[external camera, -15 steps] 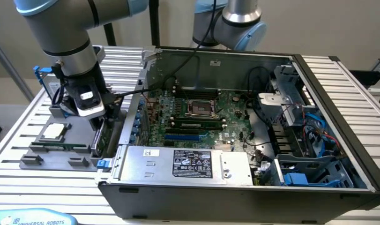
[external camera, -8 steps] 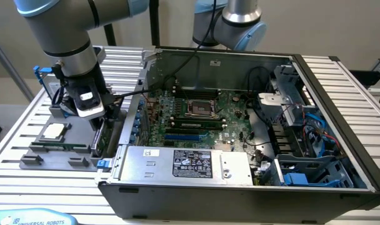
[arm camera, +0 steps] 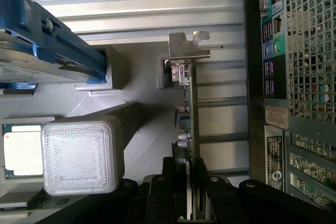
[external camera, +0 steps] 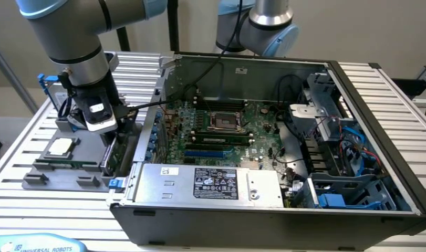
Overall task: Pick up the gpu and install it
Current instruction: 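Pick up the gpu and move the gpu toward the slot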
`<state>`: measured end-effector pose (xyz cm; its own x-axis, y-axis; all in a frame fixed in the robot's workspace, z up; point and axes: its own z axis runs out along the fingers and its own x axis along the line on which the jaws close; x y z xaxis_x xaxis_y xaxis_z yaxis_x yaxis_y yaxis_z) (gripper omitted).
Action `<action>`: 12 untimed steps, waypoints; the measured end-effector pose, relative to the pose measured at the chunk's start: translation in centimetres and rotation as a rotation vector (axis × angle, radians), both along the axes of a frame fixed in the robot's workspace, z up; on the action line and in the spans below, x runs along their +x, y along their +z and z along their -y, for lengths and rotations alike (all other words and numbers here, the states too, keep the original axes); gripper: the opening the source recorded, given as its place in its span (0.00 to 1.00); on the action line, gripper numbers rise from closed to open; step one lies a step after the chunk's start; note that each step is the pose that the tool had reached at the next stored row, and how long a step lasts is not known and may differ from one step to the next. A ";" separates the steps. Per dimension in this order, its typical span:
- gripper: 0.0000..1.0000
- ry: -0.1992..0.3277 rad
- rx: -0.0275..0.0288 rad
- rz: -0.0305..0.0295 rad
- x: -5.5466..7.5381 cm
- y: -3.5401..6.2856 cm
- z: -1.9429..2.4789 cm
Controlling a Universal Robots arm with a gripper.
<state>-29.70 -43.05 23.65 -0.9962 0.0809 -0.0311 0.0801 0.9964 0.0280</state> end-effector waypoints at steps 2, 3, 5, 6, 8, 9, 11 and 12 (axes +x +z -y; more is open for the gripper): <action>0.27 0.000 0.0000 -0.0003 0.0 -0.01 0.00; 0.27 0.000 0.0000 -0.0005 0.0 -0.01 0.00; 0.27 0.000 0.0001 -0.0004 0.0 -0.02 0.00; 0.27 0.000 0.0001 -0.0005 0.0 -0.01 0.00; 0.27 0.007 0.0001 -0.0003 0.0 -0.02 0.00; 0.27 0.013 0.0002 -0.0003 0.0 -0.02 0.00; 0.27 0.029 0.0002 -0.0004 0.0 -0.02 0.00; 0.27 0.036 0.0002 -0.0005 0.0 -0.02 0.00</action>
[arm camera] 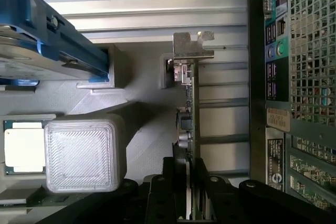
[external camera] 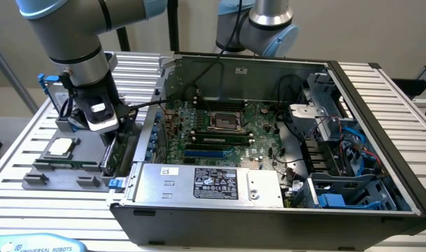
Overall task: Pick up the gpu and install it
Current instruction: 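Pick up the gpu and move the gpu toward the slot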
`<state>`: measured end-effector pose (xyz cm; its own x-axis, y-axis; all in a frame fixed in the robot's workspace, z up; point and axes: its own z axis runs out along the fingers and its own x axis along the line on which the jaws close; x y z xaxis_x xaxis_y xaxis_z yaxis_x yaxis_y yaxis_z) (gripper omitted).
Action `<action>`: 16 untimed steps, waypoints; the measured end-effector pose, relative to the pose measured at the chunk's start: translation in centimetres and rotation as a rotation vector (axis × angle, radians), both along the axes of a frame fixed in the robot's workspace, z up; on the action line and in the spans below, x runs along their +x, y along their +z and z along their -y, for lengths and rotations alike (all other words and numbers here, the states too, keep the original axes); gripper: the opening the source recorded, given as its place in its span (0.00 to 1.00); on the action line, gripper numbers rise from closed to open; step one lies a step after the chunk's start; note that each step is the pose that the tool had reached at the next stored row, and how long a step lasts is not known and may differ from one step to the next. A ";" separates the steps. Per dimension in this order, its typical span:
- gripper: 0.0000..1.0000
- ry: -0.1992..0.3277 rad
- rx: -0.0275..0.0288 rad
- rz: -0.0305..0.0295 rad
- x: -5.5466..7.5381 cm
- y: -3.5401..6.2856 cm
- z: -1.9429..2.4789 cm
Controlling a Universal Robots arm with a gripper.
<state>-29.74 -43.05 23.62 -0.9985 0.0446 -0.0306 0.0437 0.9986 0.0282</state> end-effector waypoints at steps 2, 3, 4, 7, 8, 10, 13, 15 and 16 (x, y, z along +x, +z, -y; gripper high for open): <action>0.27 0.007 -0.0001 -0.0002 0.0 0.00 0.00; 0.27 0.008 0.0000 -0.0003 0.0 0.00 0.00; 0.27 0.010 0.0000 -0.0003 0.0 0.00 0.00; 0.27 0.015 0.0002 -0.0001 0.0 0.02 0.00; 0.27 0.017 0.0004 0.0001 0.0 0.04 0.00; 0.27 0.018 0.0002 -0.0003 0.0 0.16 0.00; 0.27 0.019 0.0005 0.0000 0.0 0.22 0.00; 0.27 0.020 0.0004 -0.0002 0.0 0.23 0.00; 0.27 0.020 0.0003 -0.0003 0.0 0.24 0.00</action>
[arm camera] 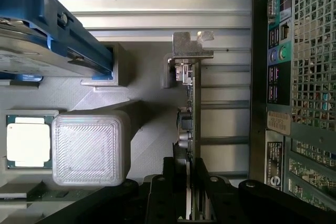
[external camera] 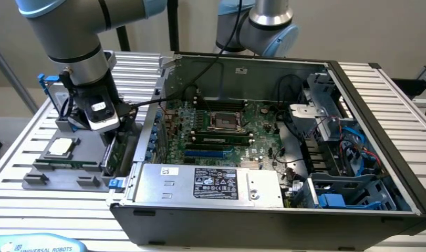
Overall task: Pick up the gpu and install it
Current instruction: 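Pick up the gpu and move the gpu toward the slot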
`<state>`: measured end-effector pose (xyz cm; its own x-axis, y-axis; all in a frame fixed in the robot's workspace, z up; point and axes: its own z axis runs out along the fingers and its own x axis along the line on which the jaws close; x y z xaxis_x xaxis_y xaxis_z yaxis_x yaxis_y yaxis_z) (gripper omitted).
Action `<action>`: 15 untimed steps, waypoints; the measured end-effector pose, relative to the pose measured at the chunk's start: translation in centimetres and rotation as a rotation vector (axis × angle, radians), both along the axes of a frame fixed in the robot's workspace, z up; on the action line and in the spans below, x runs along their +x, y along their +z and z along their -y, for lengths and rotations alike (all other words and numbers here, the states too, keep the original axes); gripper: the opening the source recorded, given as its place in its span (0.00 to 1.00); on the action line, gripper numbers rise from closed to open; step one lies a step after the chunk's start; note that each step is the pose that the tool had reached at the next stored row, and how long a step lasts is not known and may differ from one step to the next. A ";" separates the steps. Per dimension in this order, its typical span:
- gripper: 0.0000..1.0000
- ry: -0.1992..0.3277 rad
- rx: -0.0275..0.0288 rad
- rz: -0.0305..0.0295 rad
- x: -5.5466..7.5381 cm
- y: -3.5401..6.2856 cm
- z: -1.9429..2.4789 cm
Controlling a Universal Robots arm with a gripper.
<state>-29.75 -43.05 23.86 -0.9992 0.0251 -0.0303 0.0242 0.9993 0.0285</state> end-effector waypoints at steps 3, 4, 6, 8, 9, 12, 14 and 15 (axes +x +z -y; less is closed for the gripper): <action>0.27 0.000 0.0000 -0.0001 0.0 0.00 0.00; 0.27 0.000 0.0000 0.0000 0.0 0.00 0.00; 0.27 0.000 0.0000 -0.0001 0.0 0.00 0.00; 0.27 0.000 0.0000 0.0000 0.0 0.00 0.00; 0.27 0.000 -0.0001 0.0000 0.0 0.00 0.00; 0.27 0.000 -0.0003 -0.0004 0.0 0.14 0.00; 0.27 0.000 -0.0001 -0.0001 0.0 0.33 0.00; 0.27 0.000 -0.0001 -0.0001 0.0 0.46 0.00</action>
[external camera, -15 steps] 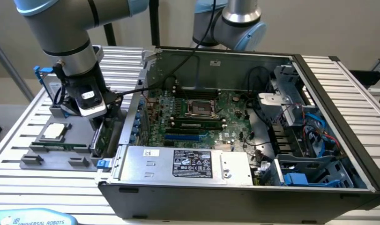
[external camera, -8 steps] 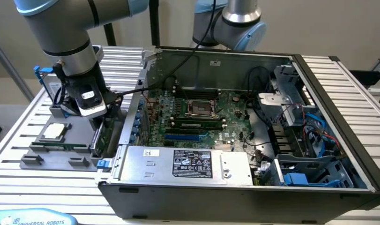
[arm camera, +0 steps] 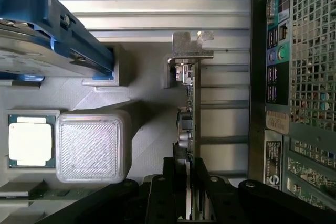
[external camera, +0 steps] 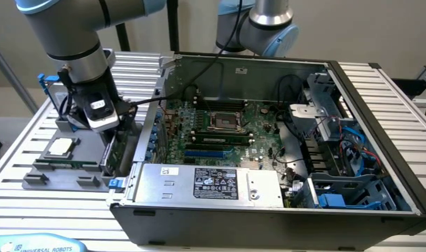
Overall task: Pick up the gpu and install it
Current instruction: 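Pick up the gpu and move the gpu toward the slot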
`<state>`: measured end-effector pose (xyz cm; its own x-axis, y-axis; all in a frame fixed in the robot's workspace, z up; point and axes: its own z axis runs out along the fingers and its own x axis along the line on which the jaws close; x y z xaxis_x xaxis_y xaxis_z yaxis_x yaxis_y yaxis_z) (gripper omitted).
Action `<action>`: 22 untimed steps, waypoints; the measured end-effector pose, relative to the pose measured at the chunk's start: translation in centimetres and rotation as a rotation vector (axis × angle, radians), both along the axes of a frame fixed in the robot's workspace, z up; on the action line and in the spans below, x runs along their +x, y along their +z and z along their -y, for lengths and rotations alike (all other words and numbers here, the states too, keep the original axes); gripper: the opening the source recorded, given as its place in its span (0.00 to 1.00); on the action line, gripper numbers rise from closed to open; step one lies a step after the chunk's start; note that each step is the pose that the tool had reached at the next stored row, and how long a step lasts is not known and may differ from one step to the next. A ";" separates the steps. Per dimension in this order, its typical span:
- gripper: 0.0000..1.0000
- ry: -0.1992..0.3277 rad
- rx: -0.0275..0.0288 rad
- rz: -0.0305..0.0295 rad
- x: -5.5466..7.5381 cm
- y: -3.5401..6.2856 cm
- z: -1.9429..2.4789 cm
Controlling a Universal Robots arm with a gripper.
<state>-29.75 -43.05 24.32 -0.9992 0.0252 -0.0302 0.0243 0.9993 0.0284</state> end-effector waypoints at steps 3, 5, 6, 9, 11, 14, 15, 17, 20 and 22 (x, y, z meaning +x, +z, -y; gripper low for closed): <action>0.27 0.000 0.0000 0.0001 0.0 0.66 0.00; 0.27 0.000 0.0000 0.0001 0.0 1.25 0.00; 0.27 0.000 0.0000 0.0001 0.0 1.56 0.00; 0.27 0.000 -0.0001 0.0000 0.0 2.61 0.00; 0.27 0.000 0.0000 0.0001 0.0 3.46 0.00; 0.27 0.000 0.0000 0.0001 0.0 4.81 0.00; 0.27 0.000 0.0001 0.0001 0.0 5.26 0.00; 0.27 0.000 0.0000 0.0001 0.0 6.20 0.00; 0.27 0.000 0.0001 0.0001 0.0 7.56 0.00; 0.27 0.001 0.0000 0.0001 0.1 8.46 0.00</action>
<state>-29.65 -43.06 32.79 -0.9992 0.0245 -0.0302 0.0237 0.9993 0.0284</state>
